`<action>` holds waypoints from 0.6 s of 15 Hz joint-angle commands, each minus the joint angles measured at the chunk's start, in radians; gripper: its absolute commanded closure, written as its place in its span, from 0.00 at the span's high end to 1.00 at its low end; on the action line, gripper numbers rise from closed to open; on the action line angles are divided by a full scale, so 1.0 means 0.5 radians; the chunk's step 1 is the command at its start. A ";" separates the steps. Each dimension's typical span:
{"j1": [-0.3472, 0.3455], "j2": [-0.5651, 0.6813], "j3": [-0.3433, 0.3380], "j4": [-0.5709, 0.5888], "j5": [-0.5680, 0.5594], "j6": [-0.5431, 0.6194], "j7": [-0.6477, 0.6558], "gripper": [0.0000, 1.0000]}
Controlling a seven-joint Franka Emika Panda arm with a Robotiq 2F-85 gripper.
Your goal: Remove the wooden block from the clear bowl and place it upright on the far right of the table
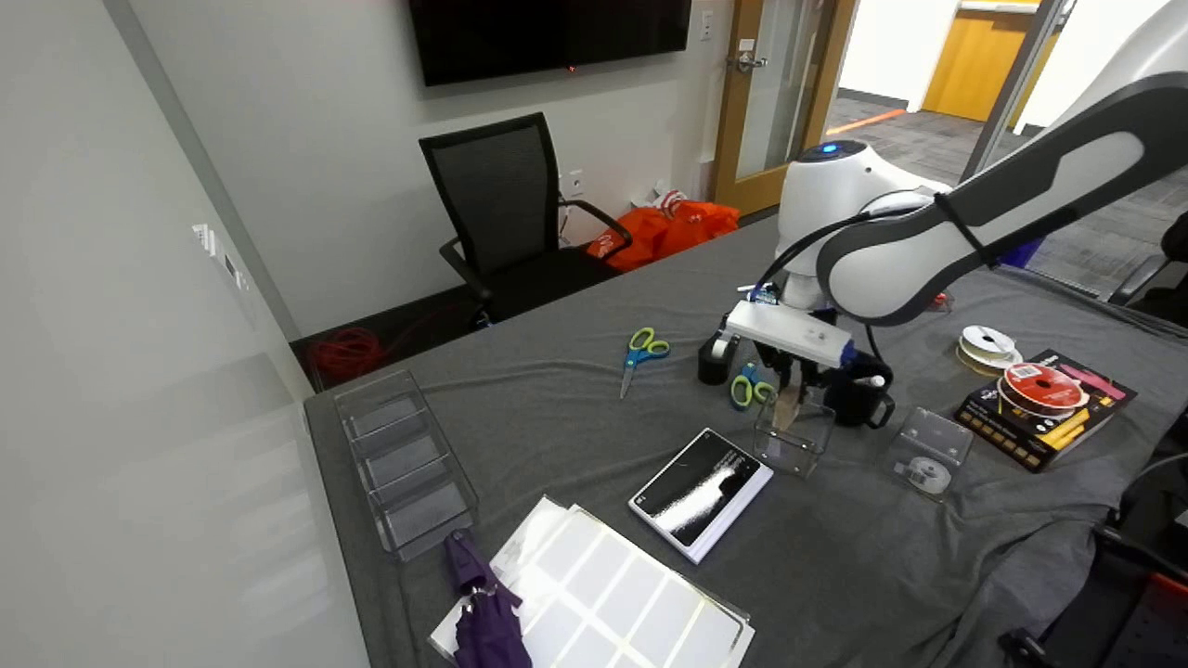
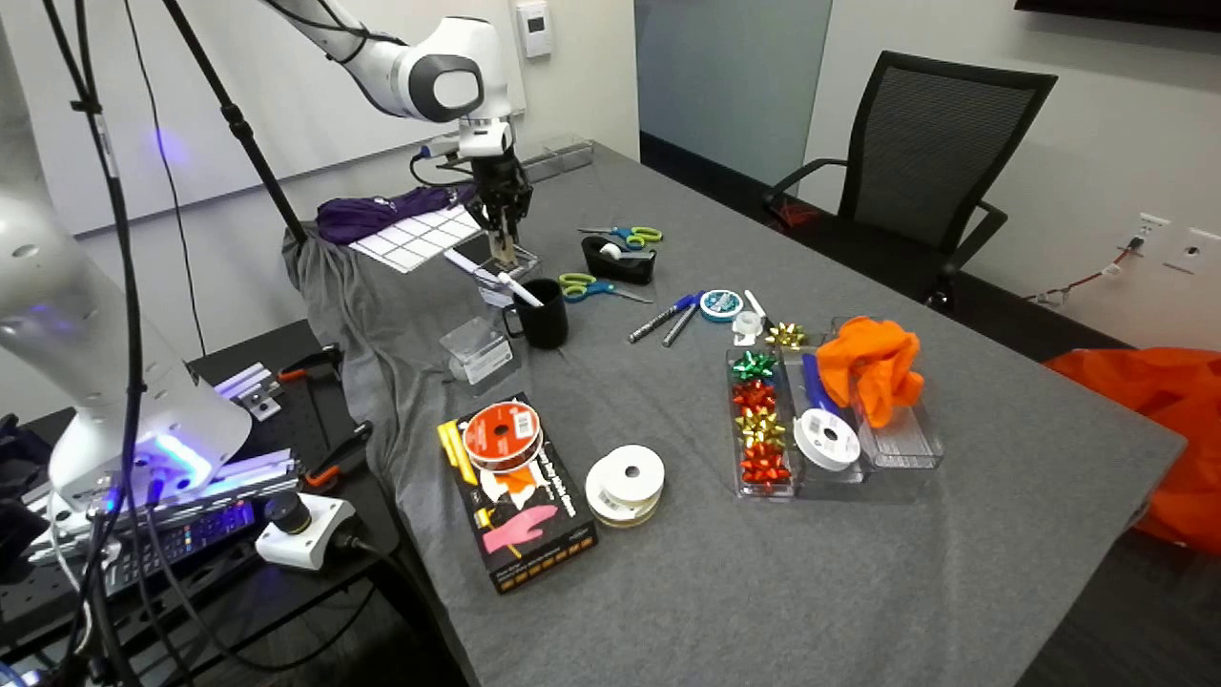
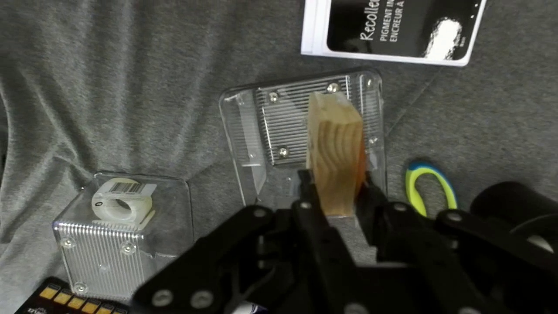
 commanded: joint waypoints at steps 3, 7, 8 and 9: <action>-0.135 -0.362 0.097 -0.298 0.168 -0.078 -0.448 0.07; -0.202 -0.560 0.080 -0.446 0.180 -0.084 -0.744 0.07; -0.227 -0.599 0.073 -0.477 0.190 -0.049 -0.820 0.07; -0.250 -0.632 0.066 -0.497 0.196 -0.037 -0.882 0.07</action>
